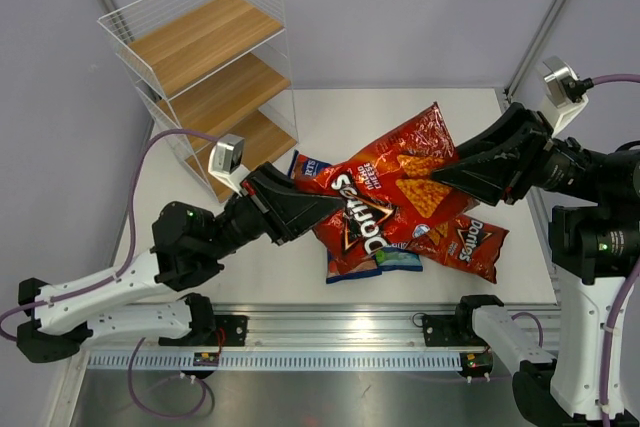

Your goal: Place and organize the chips bags onto the shelf

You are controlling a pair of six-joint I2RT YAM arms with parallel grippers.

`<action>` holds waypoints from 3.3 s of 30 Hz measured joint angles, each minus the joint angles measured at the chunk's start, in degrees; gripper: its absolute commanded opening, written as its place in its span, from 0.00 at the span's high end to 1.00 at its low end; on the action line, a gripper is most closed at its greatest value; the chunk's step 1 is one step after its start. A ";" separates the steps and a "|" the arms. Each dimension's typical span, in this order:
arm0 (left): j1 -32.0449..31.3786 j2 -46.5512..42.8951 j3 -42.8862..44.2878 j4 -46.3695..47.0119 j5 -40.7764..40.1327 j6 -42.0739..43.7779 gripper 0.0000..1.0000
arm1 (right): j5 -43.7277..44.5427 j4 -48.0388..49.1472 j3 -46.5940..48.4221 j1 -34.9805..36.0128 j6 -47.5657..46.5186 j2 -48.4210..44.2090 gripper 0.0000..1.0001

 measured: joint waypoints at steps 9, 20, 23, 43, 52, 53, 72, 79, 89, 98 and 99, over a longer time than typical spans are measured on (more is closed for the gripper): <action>-0.02 -3.21 1.46 -7.69 -4.72 2.80 1.00 | 3.43 -5.11 0.07 0.00 -5.09 -0.13 0.00; 0.00 -7.87 1.42 -10.45 -15.47 4.04 1.00 | 30.60 -33.99 10.64 0.02 -21.79 -1.92 0.01; -0.02 -8.17 2.71 -12.76 -21.14 4.61 1.00 | 38.73 -39.52 12.83 0.02 -24.41 -4.20 0.00; 8.83 14.25 34.47 -0.76 -66.55 30.18 1.00 | 47.01 -44.17 5.81 0.02 -27.02 -10.05 0.00; 23.21 28.02 51.71 -13.86 -68.30 22.18 1.00 | 46.64 -43.63 1.44 0.02 -26.97 -15.72 0.00; 24.13 29.33 52.19 -14.32 -68.28 21.44 1.00 | 46.47 -43.58 1.01 0.02 -26.73 -16.22 0.01; 32.46 47.93 54.16 -13.14 -70.62 13.94 1.00 | 39.89 -40.02 -2.58 7.61 -18.05 -18.45 0.01; 35.56 47.95 54.12 -11.63 -71.87 12.09 1.00 | 40.63 -40.09 -2.80 10.12 -18.60 -17.81 0.01; 37.83 54.69 60.48 -10.51 -72.39 10.47 0.97 | 40.76 -39.50 -2.99 10.43 -18.56 -16.52 0.01; 38.86 58.07 62.14 -9.11 -72.24 10.36 0.96 | 40.37 -38.27 -2.99 10.45 -18.29 -16.31 0.00; 39.12 58.07 62.14 -9.01 -72.11 10.27 0.95 | 40.28 -38.21 -2.99 10.45 -18.14 -16.26 0.01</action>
